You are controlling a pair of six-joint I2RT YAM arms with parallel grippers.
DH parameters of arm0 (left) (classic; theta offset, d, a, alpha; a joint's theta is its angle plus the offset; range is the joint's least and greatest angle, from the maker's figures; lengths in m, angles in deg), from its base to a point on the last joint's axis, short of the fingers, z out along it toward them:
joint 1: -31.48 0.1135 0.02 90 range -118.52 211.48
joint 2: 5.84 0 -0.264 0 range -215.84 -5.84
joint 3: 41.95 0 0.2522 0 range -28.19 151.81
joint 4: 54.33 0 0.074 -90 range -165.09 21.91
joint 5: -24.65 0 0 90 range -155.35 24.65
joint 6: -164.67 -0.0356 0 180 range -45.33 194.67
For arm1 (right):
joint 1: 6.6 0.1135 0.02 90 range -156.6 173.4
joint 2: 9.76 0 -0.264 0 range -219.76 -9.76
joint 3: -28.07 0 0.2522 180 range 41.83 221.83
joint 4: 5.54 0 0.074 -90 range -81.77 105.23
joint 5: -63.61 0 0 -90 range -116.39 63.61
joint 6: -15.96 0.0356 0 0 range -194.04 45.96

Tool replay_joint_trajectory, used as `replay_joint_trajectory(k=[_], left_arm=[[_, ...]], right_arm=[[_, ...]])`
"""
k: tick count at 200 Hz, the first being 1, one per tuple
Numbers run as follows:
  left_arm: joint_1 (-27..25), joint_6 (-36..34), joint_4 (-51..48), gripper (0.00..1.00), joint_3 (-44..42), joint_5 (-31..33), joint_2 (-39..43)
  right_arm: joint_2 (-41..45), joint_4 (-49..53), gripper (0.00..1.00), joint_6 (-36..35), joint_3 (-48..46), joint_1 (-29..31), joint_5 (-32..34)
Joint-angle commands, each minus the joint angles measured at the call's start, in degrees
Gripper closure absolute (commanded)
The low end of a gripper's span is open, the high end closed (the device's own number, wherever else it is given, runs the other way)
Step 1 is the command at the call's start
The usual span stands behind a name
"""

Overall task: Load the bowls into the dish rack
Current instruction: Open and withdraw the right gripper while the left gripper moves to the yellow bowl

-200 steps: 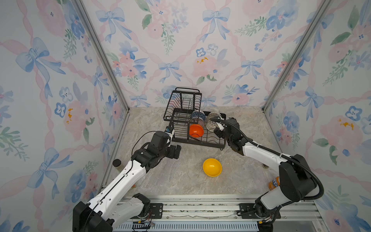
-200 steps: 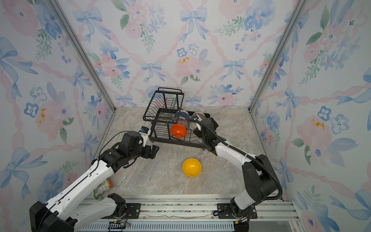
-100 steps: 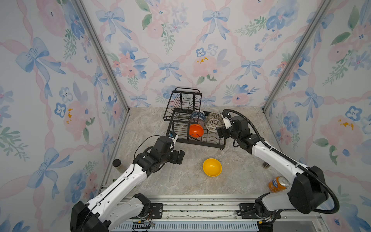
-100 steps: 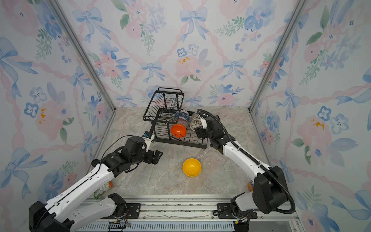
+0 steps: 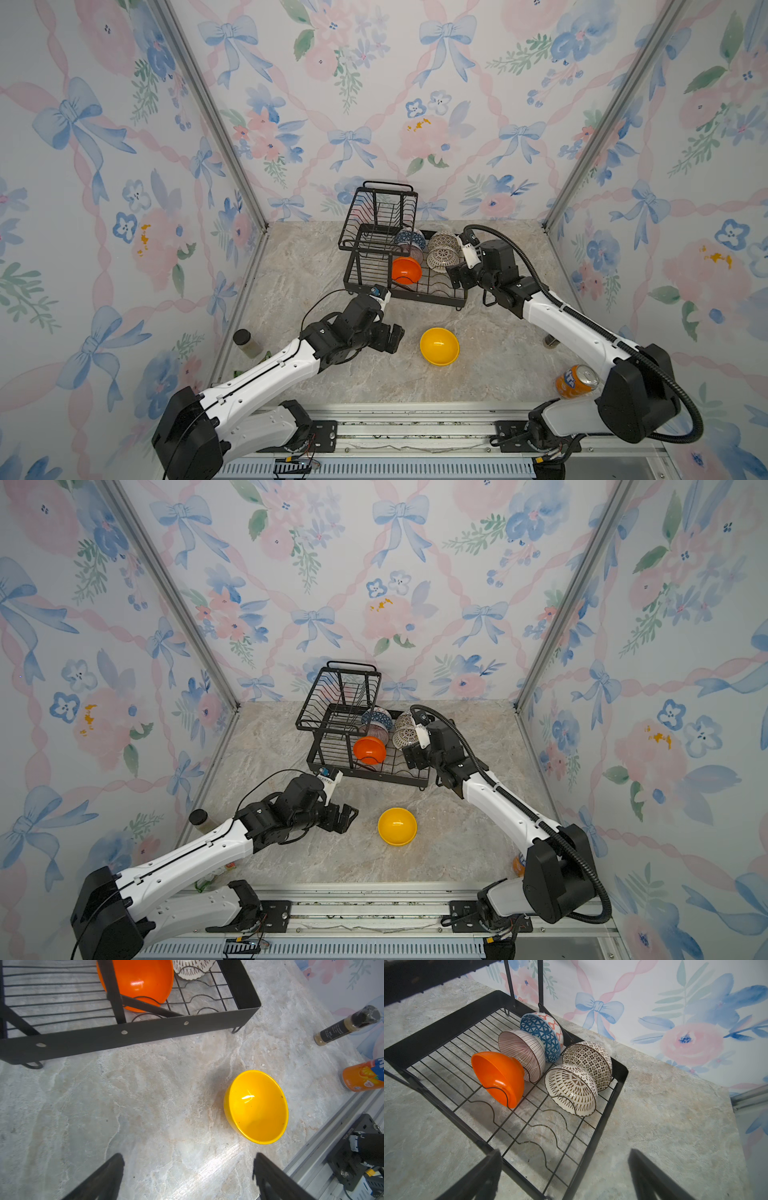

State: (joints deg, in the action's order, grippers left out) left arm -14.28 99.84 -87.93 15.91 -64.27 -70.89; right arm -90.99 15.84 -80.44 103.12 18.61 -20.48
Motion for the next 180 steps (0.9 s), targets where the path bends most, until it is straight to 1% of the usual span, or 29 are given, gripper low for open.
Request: replay_joint_trajectory(k=[1,43,100,143,180], left_arm=[[-1.7,1.7,2.7,0.02,0.7,-0.2,-3.9],[-4.8,1.9,4.2,0.02,3.7,0.7,-11.1],[-8.1,2.0,7.4,0.02,7.6,-1.3,-19.3],[-9.3,1.9,8.2,0.02,10.1,-2.5,-24.7],[-9.7,1.9,8.4,0.02,10.6,-2.7,-27.4]], right_arm=[[0.2,1.5,0.03,0.9,1.4,-0.5,-0.6],[0.5,1.3,0.03,0.9,1.0,-0.8,-0.8],[0.4,1.0,0.03,1.1,0.3,-0.8,-1.1],[0.6,1.1,0.03,1.0,0.1,-0.9,-0.9],[0.7,1.1,0.03,1.0,0.0,-1.0,-0.9]])
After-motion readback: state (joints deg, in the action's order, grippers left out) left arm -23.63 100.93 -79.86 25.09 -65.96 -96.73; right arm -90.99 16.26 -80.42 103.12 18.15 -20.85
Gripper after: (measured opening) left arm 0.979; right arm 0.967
